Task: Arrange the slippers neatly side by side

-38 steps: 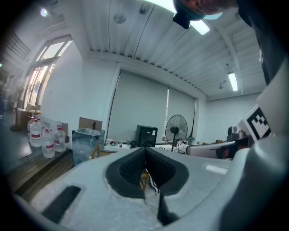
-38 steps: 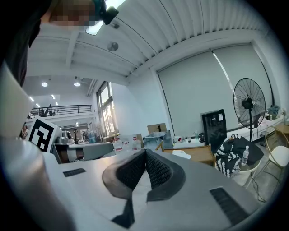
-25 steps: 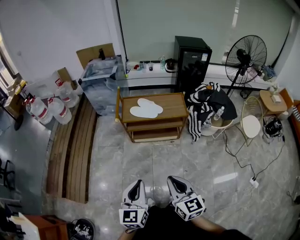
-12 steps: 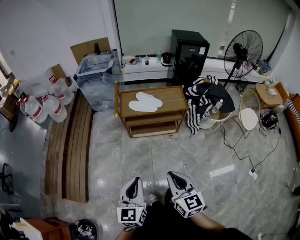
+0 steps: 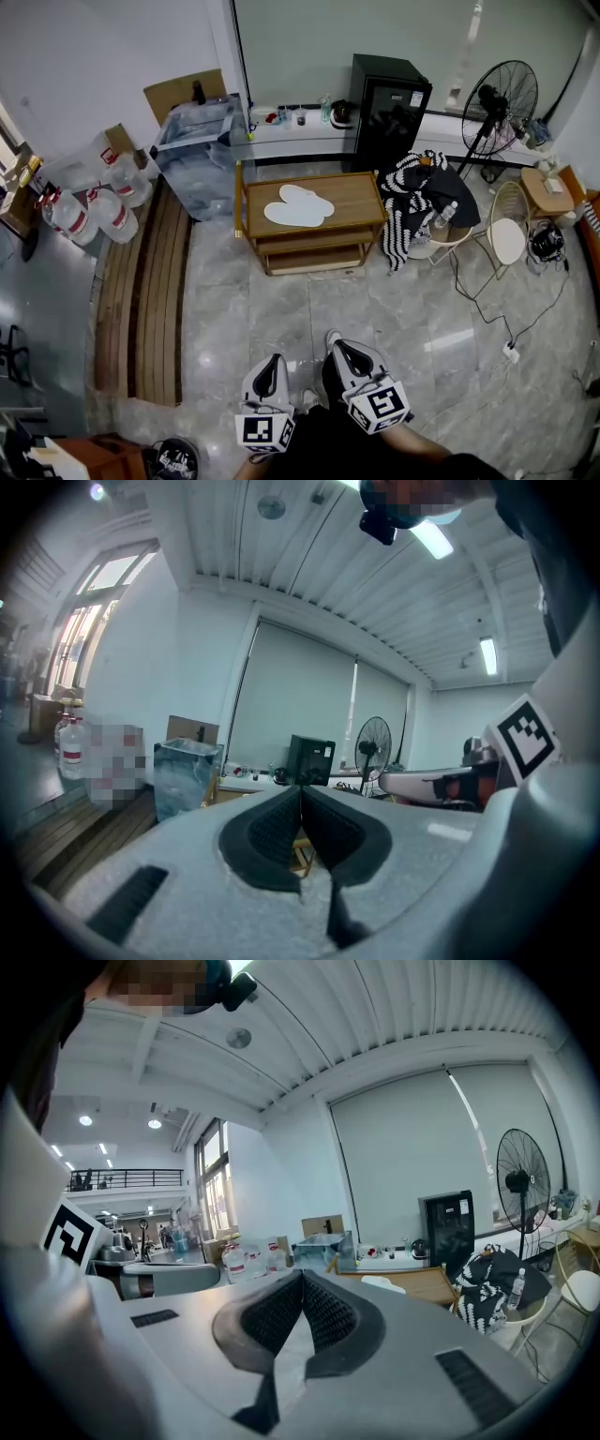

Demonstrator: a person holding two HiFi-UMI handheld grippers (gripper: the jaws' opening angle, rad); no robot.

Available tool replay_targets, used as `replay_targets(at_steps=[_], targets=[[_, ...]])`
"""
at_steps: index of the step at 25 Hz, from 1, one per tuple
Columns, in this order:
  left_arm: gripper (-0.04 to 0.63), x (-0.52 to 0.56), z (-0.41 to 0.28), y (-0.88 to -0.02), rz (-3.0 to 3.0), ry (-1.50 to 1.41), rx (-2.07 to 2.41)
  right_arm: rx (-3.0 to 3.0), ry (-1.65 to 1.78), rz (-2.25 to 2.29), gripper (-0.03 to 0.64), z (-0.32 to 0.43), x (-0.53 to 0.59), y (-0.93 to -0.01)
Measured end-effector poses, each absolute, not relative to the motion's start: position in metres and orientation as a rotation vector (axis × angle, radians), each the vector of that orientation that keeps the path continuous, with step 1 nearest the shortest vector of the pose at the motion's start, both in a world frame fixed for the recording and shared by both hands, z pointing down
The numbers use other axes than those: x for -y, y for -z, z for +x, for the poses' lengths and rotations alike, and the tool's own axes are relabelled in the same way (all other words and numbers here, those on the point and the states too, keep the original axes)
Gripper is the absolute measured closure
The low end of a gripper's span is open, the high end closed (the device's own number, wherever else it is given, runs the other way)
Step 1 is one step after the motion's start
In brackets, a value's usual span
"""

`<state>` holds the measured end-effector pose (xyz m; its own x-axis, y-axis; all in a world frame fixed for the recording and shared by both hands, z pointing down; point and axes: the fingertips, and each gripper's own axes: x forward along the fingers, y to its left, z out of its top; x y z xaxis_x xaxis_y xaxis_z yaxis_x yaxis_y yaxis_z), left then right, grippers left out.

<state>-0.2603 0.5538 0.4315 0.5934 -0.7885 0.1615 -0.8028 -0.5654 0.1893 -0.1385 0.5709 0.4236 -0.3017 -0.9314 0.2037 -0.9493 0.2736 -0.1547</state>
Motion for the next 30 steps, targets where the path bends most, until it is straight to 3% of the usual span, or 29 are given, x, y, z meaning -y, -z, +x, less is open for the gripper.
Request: replay_targets(at_steps=[30], targets=[[0.578,-0.332,-0.110,-0.419,2.491,-0.136,1.446,2.551,-0.440,1.647,0.604,0.007,-0.326,-0.429]])
